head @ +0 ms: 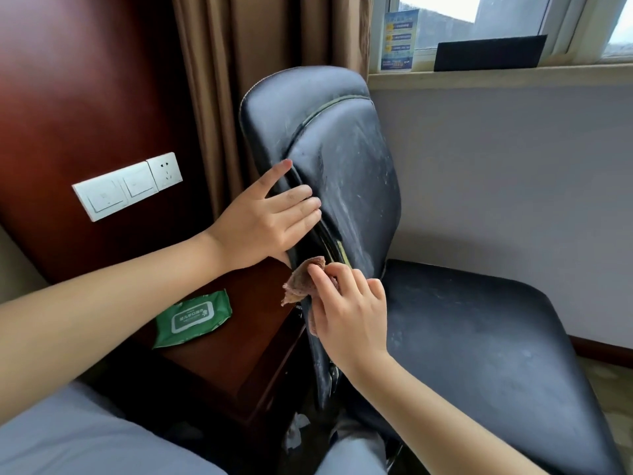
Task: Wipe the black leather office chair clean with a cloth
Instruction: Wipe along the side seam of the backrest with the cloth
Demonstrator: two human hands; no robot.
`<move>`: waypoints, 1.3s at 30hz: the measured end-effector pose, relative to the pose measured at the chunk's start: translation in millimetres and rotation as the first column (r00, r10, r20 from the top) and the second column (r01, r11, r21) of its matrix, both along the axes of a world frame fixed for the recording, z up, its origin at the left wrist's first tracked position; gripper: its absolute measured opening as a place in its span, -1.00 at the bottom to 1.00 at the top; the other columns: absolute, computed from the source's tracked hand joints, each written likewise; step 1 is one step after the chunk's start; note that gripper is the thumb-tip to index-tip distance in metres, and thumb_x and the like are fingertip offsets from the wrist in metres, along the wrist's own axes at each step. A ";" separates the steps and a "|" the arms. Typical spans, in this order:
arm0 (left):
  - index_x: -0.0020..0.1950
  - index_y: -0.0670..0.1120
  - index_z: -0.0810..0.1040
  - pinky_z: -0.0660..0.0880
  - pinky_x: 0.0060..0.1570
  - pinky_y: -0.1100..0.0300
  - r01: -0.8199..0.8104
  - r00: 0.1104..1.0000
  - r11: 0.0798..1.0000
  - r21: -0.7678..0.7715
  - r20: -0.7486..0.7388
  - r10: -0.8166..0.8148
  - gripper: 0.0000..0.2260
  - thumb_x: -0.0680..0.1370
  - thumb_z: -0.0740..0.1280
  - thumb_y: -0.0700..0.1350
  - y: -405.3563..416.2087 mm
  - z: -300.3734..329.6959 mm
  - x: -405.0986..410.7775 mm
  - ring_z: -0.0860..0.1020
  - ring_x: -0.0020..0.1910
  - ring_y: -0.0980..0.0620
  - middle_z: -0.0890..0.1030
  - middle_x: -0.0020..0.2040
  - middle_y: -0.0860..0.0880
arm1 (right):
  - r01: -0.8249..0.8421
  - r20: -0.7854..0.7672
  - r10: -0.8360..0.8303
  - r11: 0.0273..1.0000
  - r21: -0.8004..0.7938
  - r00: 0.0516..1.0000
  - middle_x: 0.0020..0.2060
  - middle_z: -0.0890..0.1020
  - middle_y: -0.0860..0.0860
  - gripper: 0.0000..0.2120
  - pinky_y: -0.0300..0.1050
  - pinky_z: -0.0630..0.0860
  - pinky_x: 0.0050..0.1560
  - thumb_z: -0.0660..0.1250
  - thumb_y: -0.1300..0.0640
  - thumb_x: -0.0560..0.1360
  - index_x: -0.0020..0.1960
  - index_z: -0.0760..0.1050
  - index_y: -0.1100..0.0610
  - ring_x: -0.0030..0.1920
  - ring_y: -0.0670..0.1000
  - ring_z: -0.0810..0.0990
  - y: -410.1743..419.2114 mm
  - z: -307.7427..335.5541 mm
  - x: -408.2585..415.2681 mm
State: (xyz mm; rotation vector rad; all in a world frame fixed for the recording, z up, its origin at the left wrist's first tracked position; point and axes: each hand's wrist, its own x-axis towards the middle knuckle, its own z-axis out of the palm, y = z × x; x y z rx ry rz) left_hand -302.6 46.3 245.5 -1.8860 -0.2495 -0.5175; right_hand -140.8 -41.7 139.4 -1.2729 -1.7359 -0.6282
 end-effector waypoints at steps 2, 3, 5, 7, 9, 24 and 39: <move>0.04 -0.18 0.66 0.17 0.40 -0.20 0.023 1.000 1.000 -0.003 0.001 -0.023 -0.80 0.60 0.24 -0.31 -3.3 1.3 2.2 0.63 0.07 -0.07 0.67 0.02 -0.11 | -0.006 -0.027 0.006 1.000 0.003 1.000 -0.07 0.62 0.02 -0.71 -0.11 0.24 -0.21 0.18 0.10 0.50 0.10 0.61 0.11 -0.19 0.04 0.56 -2.3 -0.7 0.1; 0.03 -0.18 0.67 0.17 0.40 -0.19 0.034 0.999 0.999 -0.008 0.005 -0.034 -0.80 0.60 0.24 -0.31 -5.4 1.8 3.5 0.63 0.06 -0.07 0.67 0.01 -0.11 | -0.008 -0.044 0.009 1.000 0.006 0.999 -0.07 0.62 0.02 -0.71 -0.11 0.25 -0.21 0.17 0.09 0.50 0.09 0.61 0.11 -0.19 0.04 0.57 -3.9 -1.6 0.9; 0.02 -0.18 0.67 0.18 0.40 -0.16 0.050 0.999 0.998 -0.023 0.014 -0.049 -0.81 0.59 0.26 -0.30 -9.1 2.1 4.9 0.63 0.06 -0.06 0.67 0.00 -0.10 | -0.018 -0.078 0.019 1.000 0.005 0.997 -0.07 0.62 0.01 -0.71 -0.12 0.26 -0.21 0.19 0.10 0.50 0.10 0.61 0.10 -0.18 0.03 0.57 -8.4 -5.1 3.1; 0.01 -0.18 0.67 0.19 0.40 -0.15 0.056 0.998 0.998 -0.041 0.022 -0.055 -0.82 0.59 0.27 -0.30 -11.9 1.7 5.2 0.63 0.05 -0.06 0.67 0.00 -0.10 | -0.031 -0.099 0.029 0.999 -0.011 0.995 -0.07 0.62 0.01 -0.72 -0.14 0.25 -0.20 0.20 0.10 0.49 0.10 0.61 0.10 -0.17 0.03 0.57 -12.5 -9.5 5.6; 0.00 -0.18 0.67 0.20 0.40 -0.12 0.062 0.998 0.997 -0.049 0.023 -0.061 -0.82 0.59 0.26 -0.31 -13.6 3.4 7.2 0.63 0.05 -0.05 0.67 0.00 -0.10 | -0.032 -0.111 0.029 0.999 -0.028 0.993 -0.07 0.62 0.01 -0.71 -0.17 0.24 -0.18 0.20 0.09 0.49 0.10 0.61 0.10 -0.16 0.02 0.57 -13.6 -12.5 8.8; 0.05 -0.18 0.65 0.23 0.38 -0.06 0.040 0.999 0.995 -0.096 0.000 -0.040 -0.84 0.59 0.28 -0.29 -37.9 5.0 17.3 0.60 0.10 -0.04 0.65 0.04 -0.07 | -0.046 -0.120 0.055 0.996 0.072 0.991 -0.06 0.62 0.04 -0.76 -0.11 0.27 -0.20 0.27 0.14 0.49 0.09 0.62 0.11 -0.12 -0.02 0.49 -22.9 -17.6 19.9; 0.04 -0.18 0.65 0.37 0.26 0.03 0.081 0.997 0.994 -0.070 -0.004 -0.082 -0.82 0.61 0.25 -0.27 -65.4 5.6 35.0 0.61 0.07 -0.04 0.65 0.02 -0.06 | -0.129 -0.265 0.171 0.977 0.169 0.949 -0.08 0.59 0.06 -0.72 -0.10 0.33 -0.18 0.29 0.14 0.39 0.10 0.51 0.09 -0.10 0.00 0.51 -41.7 -18.4 31.9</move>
